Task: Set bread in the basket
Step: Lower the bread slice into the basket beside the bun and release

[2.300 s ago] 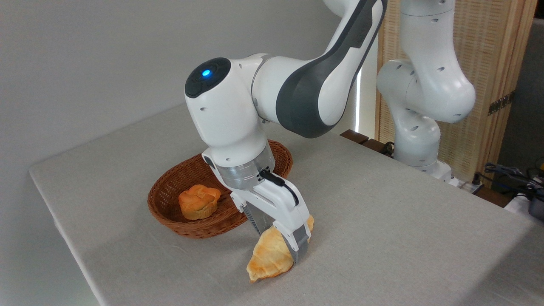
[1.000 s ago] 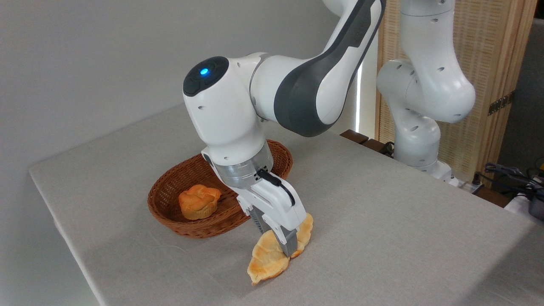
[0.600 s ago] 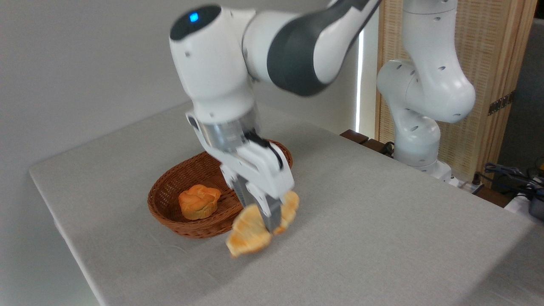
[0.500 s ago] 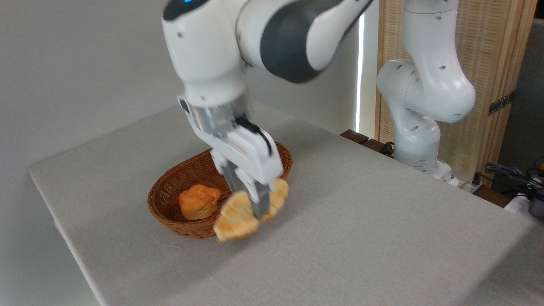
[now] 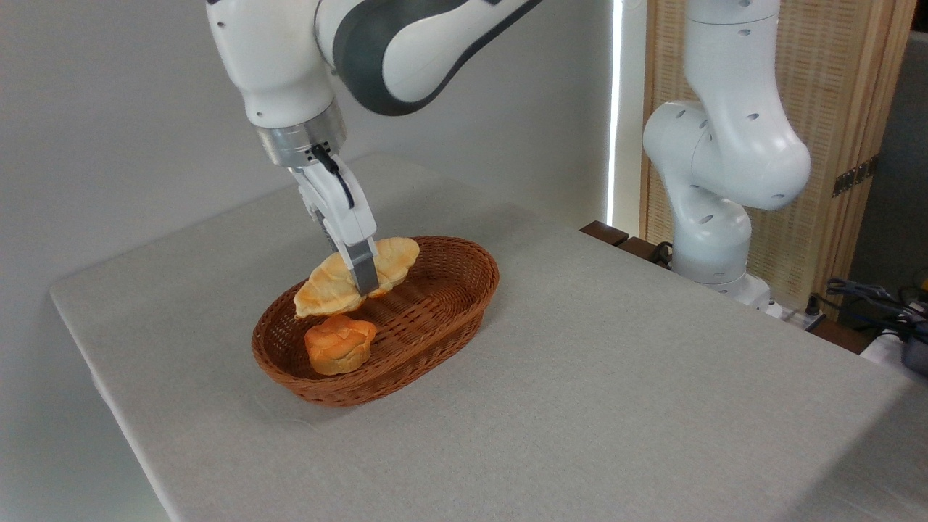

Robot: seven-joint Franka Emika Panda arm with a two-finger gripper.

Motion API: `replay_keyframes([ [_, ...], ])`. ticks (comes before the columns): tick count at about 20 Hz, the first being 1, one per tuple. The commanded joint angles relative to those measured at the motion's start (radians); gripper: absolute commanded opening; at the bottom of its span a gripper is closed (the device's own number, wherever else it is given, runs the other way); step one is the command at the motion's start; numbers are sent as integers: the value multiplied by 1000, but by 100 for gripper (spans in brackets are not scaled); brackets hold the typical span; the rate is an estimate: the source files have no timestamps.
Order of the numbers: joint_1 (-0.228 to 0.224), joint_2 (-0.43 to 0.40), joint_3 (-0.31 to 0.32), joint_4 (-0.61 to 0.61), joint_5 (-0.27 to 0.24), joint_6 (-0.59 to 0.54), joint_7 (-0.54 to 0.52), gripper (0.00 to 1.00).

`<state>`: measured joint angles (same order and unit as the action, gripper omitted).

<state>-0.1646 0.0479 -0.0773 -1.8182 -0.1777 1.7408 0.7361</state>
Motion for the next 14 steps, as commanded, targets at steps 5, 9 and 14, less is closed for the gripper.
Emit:
replay_keyframes([
  [5,7,58,-18,11,-8,-23,-101,100],
  [9,7,61,-19,13,-8,-21,-101,100],
  [14,7,61,-19,13,-8,-23,-103,100],
])
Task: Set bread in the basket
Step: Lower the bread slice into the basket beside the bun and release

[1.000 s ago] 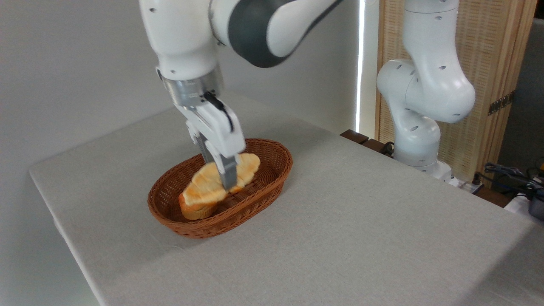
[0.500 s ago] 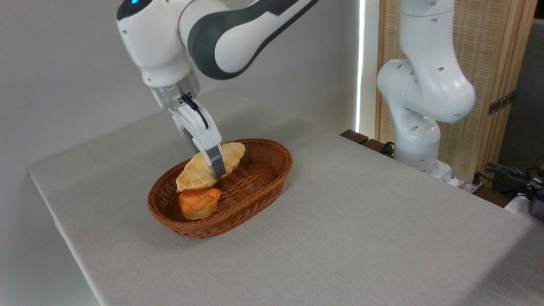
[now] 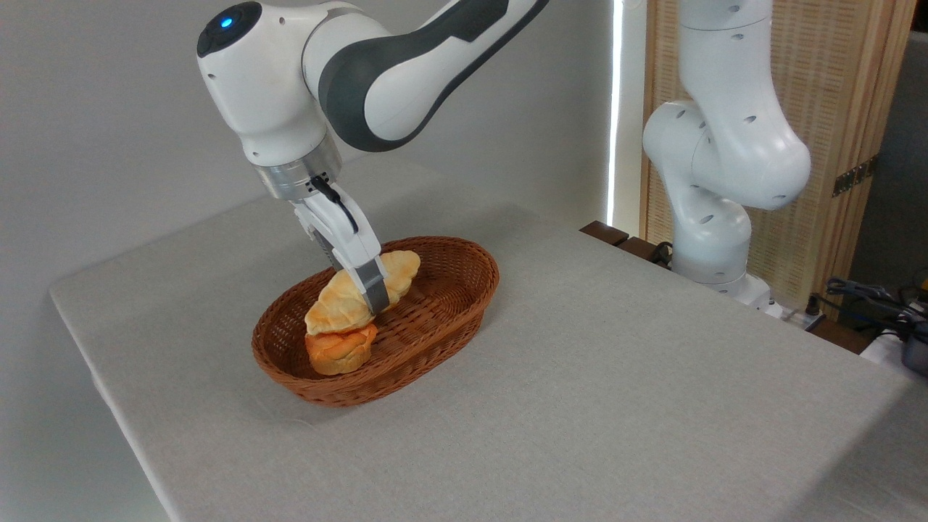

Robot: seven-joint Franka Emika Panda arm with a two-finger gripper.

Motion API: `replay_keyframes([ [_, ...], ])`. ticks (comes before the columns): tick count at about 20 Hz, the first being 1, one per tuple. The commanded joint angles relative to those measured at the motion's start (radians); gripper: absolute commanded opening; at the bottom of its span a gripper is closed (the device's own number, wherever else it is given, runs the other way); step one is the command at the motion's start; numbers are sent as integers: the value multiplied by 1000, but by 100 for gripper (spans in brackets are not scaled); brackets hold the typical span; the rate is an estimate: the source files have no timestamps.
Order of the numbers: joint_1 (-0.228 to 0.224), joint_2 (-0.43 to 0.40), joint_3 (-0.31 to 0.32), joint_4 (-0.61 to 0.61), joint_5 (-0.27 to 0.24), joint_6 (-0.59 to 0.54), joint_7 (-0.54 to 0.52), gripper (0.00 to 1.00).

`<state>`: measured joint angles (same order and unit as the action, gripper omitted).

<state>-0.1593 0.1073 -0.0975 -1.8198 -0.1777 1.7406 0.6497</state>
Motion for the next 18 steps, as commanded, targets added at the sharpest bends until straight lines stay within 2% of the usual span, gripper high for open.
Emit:
replay_keyframes([
  [1,1,2,1,14,-8,-23,-16,100],
  [9,-2,0,1,16,-8,-16,-24,100],
  [15,-2,-38,2,39,-6,-19,-36,100],
  [18,0,-57,10,53,23,-12,-36,100],
])
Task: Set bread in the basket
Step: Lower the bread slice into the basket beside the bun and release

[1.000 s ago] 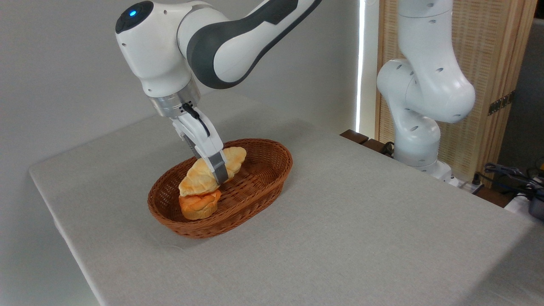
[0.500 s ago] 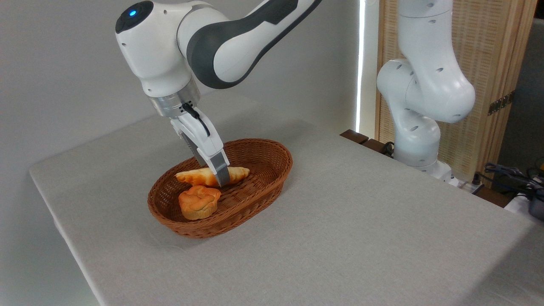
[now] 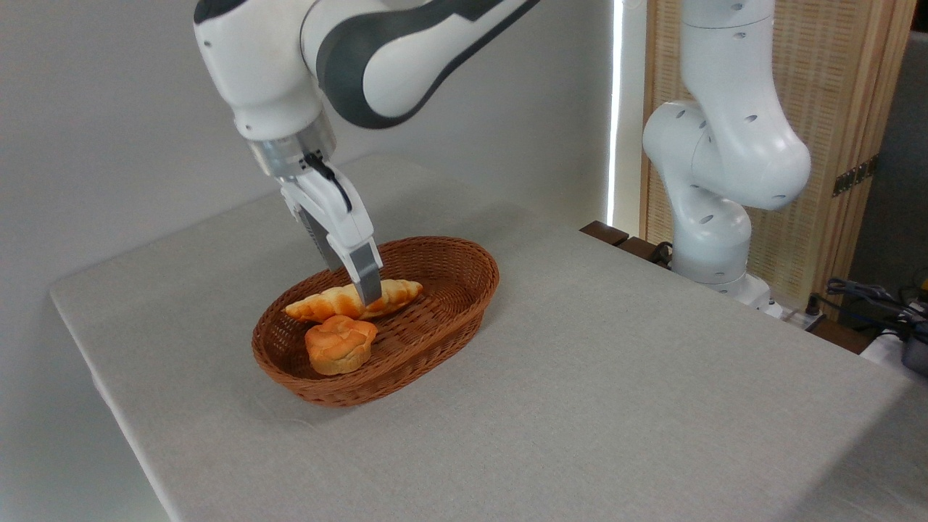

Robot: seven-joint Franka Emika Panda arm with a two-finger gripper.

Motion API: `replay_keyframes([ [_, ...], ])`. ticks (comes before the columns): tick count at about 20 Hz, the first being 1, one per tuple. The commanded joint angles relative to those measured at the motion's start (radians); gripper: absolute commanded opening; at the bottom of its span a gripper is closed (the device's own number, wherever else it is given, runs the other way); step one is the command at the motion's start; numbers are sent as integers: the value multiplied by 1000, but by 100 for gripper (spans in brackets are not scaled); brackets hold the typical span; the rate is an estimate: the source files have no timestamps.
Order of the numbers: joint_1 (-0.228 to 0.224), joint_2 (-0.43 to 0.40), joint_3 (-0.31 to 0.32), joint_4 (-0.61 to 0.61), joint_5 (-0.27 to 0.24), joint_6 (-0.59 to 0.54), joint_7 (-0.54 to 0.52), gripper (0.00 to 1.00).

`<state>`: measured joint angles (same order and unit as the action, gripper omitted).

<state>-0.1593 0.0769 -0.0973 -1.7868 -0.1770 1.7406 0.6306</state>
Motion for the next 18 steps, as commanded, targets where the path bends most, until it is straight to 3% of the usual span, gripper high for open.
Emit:
replay_keyframes([
  [1,0,-32,14,29,48,-7,-17,100],
  [3,10,-46,27,59,74,-7,-17,100],
  [10,17,-65,214,125,97,2,0,100],
  [13,17,-68,243,126,111,-6,56,100],
  [18,15,-75,251,126,100,-13,50,100],
])
